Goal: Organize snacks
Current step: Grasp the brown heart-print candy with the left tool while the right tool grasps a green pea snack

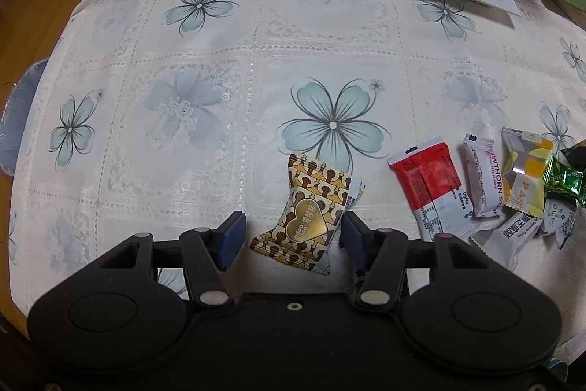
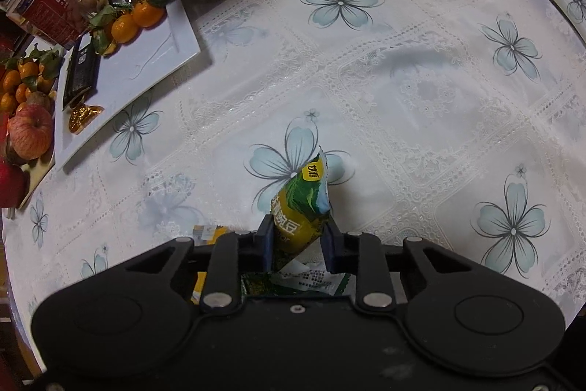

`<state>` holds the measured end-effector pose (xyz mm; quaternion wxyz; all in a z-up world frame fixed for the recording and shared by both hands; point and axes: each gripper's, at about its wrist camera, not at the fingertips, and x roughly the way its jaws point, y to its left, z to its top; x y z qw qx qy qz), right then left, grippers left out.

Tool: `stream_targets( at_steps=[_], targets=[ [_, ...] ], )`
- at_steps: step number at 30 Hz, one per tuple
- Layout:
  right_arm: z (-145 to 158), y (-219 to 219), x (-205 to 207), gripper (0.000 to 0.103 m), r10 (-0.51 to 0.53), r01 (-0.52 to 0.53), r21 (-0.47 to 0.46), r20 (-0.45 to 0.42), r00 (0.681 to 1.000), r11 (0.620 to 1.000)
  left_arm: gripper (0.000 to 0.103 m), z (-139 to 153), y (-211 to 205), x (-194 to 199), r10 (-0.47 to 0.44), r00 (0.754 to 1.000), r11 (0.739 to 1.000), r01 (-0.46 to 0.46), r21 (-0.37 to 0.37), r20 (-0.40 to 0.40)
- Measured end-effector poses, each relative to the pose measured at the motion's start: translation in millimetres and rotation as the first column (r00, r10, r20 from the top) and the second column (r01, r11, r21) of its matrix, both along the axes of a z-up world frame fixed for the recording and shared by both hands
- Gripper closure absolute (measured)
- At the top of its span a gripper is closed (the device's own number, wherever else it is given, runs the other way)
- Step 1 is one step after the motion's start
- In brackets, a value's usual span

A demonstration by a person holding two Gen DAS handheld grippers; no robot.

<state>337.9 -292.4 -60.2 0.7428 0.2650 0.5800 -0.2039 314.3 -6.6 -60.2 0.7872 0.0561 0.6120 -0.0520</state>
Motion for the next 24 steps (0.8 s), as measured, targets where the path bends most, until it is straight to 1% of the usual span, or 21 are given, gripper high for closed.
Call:
stream_targets(
  at_steps=[3,7,11,14,16,18,21,22,24],
  targets=[
    [7.6,6.0,-1.1,0.076,0.034,-0.034,0.005,0.03,0.999,0.999,0.042,-3.2,-1.0,1.5,0.001,1.0,1.0,-0.001,0.001,-0.007],
    [17.9,16.9,-2.1,0.076,0.087,-0.088,0.009,0.061,0.994,0.996,0.042,-5.8,4.1,6.7,0.023,0.999,0.999,-0.024,-0.023,-0.031],
    [30.3,27.2,-6.6,0.076,0.151,-0.154,0.02,0.107,0.983,0.988,0.042,-7.3,7.5,8.7,0.04,0.999,0.999,-0.041,-0.02,-0.035],
    [40.5,32.1,-11.4,0.076,0.194,-0.199,0.024,0.145,0.97,0.98,0.042,-10.4,9.5,8.8,0.047,0.997,0.998,-0.048,-0.028,-0.056],
    [46.6,32.2,-14.5,0.076,0.215,-0.226,0.048,0.169,0.962,0.973,0.042,-10.6,10.6,8.5,0.049,0.997,0.998,-0.051,-0.033,-0.053],
    [50.9,31.0,-17.5,0.076,0.232,-0.253,0.094,0.189,0.954,0.963,0.042,-10.6,11.1,9.7,0.054,0.997,0.998,-0.056,-0.038,-0.055],
    [53.7,30.9,-22.2,0.076,0.246,-0.276,0.135,0.204,0.948,0.952,0.043,-10.6,11.3,10.9,0.069,0.996,0.997,-0.071,-0.038,-0.053],
    [53.9,31.5,-23.7,0.076,0.251,-0.281,0.132,0.204,0.946,0.951,0.044,-10.5,11.5,11.0,0.069,0.996,0.997,-0.07,-0.039,-0.051],
    [52.7,34.7,-26.2,0.076,0.264,-0.288,0.109,0.198,0.944,0.951,0.055,-8.5,11.3,10.9,0.071,0.996,0.997,-0.073,-0.036,-0.044]
  ],
)
